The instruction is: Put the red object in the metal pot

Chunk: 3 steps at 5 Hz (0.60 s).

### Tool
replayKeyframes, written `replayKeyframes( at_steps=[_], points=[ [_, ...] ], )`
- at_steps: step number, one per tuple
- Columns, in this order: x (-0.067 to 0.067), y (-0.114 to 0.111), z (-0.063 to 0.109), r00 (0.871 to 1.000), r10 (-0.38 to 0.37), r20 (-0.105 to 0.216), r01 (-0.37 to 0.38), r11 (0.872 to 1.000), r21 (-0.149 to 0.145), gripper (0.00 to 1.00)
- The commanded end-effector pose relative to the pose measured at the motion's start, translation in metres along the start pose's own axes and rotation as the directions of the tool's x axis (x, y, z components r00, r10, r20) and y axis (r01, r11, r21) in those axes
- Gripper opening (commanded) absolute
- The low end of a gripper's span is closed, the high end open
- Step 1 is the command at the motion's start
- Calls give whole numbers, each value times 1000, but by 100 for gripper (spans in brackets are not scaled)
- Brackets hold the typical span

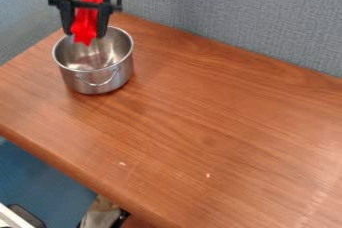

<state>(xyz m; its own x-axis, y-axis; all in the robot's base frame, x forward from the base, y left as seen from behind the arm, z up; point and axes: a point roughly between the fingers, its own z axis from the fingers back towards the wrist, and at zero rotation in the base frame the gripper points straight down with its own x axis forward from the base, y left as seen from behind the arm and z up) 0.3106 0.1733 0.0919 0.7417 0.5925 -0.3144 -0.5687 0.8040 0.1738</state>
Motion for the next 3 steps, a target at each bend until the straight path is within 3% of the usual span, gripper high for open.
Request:
replayKeyframes(
  at_steps=[1, 2, 3],
  points=[
    [-12, 3, 17, 995, -34, 90, 33, 999, 21, 0],
    [-16, 1, 16, 993, -70, 97, 68, 997, 23, 0],
    [-18, 10, 3, 995, -63, 82, 64, 998, -12, 0]
  ],
)
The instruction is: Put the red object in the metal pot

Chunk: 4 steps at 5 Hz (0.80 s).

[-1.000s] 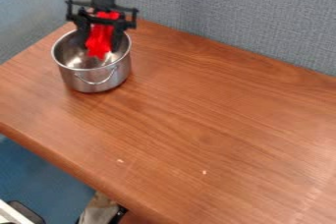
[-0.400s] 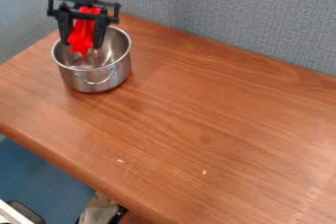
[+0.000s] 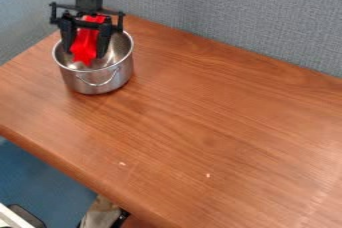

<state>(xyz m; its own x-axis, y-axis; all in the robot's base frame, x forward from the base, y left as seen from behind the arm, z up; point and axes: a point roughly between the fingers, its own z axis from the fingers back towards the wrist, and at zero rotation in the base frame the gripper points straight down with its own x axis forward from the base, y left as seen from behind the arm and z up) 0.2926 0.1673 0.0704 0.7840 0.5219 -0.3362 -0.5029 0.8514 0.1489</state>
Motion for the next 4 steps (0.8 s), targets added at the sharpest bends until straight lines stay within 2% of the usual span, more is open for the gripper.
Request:
replayKeyframes(
  at_steps=[1, 3, 4],
  points=[
    [-11, 16, 16, 997, 30, 76, -26, 998, -53, 0],
    [-27, -13, 6, 999, -32, 20, 33, 996, -80, 0],
    [-33, -19, 14, 999, -29, 34, 32, 997, -68, 0]
  ],
)
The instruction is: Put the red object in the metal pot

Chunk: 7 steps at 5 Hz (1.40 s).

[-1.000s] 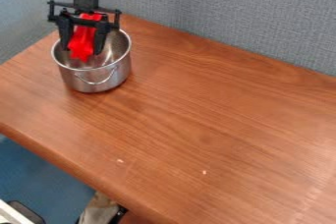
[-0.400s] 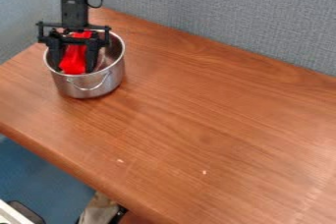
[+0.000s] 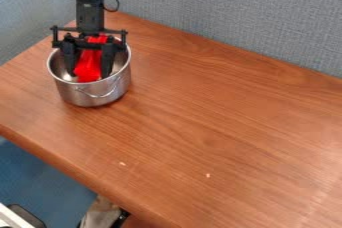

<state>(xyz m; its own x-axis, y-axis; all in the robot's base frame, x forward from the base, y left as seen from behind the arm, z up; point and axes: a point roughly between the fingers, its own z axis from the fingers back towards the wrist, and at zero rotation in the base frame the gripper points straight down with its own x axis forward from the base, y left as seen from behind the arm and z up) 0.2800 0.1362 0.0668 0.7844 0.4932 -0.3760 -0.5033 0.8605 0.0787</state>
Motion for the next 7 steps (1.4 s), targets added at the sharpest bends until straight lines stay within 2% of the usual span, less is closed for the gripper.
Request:
replayKeyframes(
  at_steps=[1, 4, 5, 6, 7],
  points=[
    [-13, -7, 31, 996, 0, 87, 0, 1000, 7, 0],
    [37, 69, -1, 993, -52, 102, 49, 998, 30, 0],
    [45, 80, -4, 990, -57, 127, 58, 998, -7, 0],
    [53, 91, -7, 986, -59, 155, 66, 997, -43, 0],
    [42, 61, -12, 980, -66, 190, 76, 996, -44, 0]
  ],
)
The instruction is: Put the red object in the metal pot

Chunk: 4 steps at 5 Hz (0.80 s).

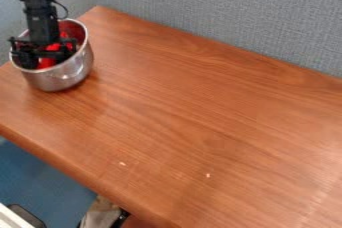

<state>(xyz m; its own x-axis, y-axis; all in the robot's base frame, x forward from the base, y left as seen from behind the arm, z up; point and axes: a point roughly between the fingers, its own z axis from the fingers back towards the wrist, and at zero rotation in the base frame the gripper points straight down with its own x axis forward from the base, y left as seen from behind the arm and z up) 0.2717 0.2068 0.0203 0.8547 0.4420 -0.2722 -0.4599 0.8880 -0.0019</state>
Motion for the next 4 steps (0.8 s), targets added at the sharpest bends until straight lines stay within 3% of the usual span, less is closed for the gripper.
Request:
replayKeyframes(
  at_steps=[1, 4],
  points=[
    [-9, -34, 18, 994, -11, 110, 9, 1000, 13, 0],
    [-9, -49, 67, 984, 145, 103, -145, 989, -11, 0]
  ],
)
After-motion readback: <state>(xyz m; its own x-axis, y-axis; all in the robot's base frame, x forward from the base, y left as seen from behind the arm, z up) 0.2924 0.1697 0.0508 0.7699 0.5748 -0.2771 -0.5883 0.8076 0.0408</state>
